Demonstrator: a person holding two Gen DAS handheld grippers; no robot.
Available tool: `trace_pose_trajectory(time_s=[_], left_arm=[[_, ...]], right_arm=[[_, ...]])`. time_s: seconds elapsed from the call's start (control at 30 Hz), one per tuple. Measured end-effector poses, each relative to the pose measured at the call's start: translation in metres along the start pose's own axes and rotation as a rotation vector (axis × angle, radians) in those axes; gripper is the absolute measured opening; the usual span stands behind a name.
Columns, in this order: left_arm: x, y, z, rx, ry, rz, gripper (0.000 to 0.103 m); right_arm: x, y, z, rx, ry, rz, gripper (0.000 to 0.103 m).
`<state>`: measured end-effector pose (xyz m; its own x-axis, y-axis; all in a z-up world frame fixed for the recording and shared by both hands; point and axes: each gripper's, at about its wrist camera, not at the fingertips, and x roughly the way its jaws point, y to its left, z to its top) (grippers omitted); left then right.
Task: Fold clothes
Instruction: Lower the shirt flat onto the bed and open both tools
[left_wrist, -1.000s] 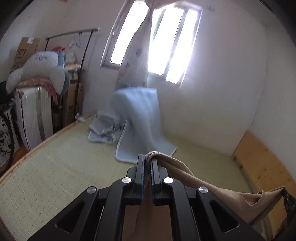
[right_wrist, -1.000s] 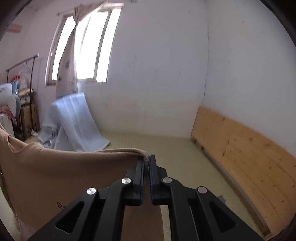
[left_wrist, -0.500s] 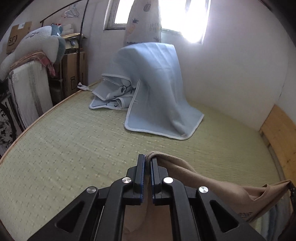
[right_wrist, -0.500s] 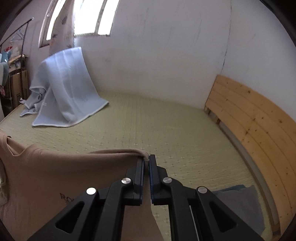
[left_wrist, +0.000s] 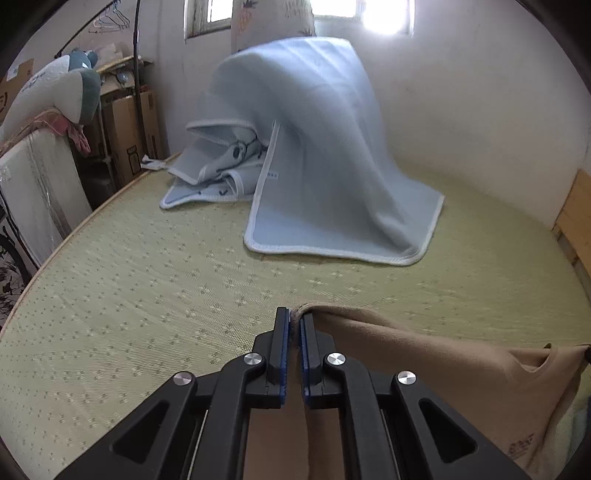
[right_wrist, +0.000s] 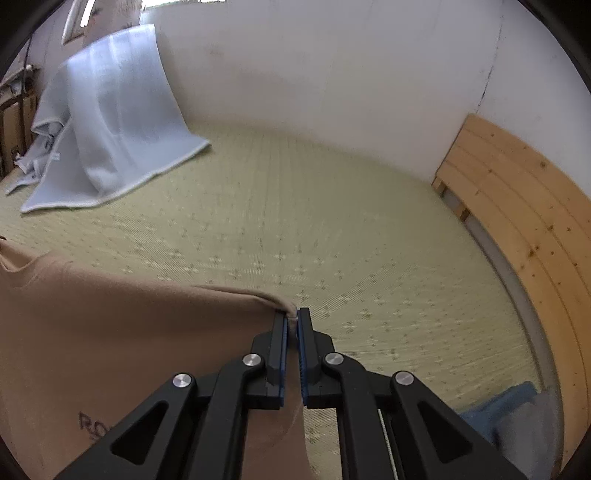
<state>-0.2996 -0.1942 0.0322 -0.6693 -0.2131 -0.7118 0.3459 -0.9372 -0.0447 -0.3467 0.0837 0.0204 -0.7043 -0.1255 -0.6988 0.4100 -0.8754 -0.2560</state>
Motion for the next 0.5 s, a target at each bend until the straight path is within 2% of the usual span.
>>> trace_pose_trajectory(time_s=[0.2,0.3,0.33,0.37,0.43,0.47,0.5], left_arm=[[0.05,-0.004,-0.02,0.027,0.035,0.029,0.006],[0.064,-0.005,-0.029,0.048,0.057,0.036,0.009],[0.067,-0.005,-0.03,0.054,0.063,0.034,0.017],[0.069,-0.005,-0.032,0.06,0.07,0.032,0.023],[0.067,-0.001,-0.032,0.057,0.069,0.021,0.046],[0.064,0.003,-0.031,0.05,0.062,0.011,0.052],[0.06,0.006,-0.03,0.042,0.055,0.0,0.061]], right_arm=[[0.044,0.022,-0.003,-0.042,0.045,-0.015,0.004],[0.059,0.029,-0.008,-0.064,0.079,-0.032,0.016],[0.064,0.029,-0.009,-0.065,0.091,-0.045,0.025],[0.066,0.028,-0.01,-0.058,0.095,-0.045,0.041],[0.067,0.023,-0.011,-0.035,0.093,-0.032,0.061],[0.065,0.019,-0.011,-0.019,0.089,-0.021,0.063],[0.063,0.015,-0.011,0.0,0.085,-0.003,0.063]])
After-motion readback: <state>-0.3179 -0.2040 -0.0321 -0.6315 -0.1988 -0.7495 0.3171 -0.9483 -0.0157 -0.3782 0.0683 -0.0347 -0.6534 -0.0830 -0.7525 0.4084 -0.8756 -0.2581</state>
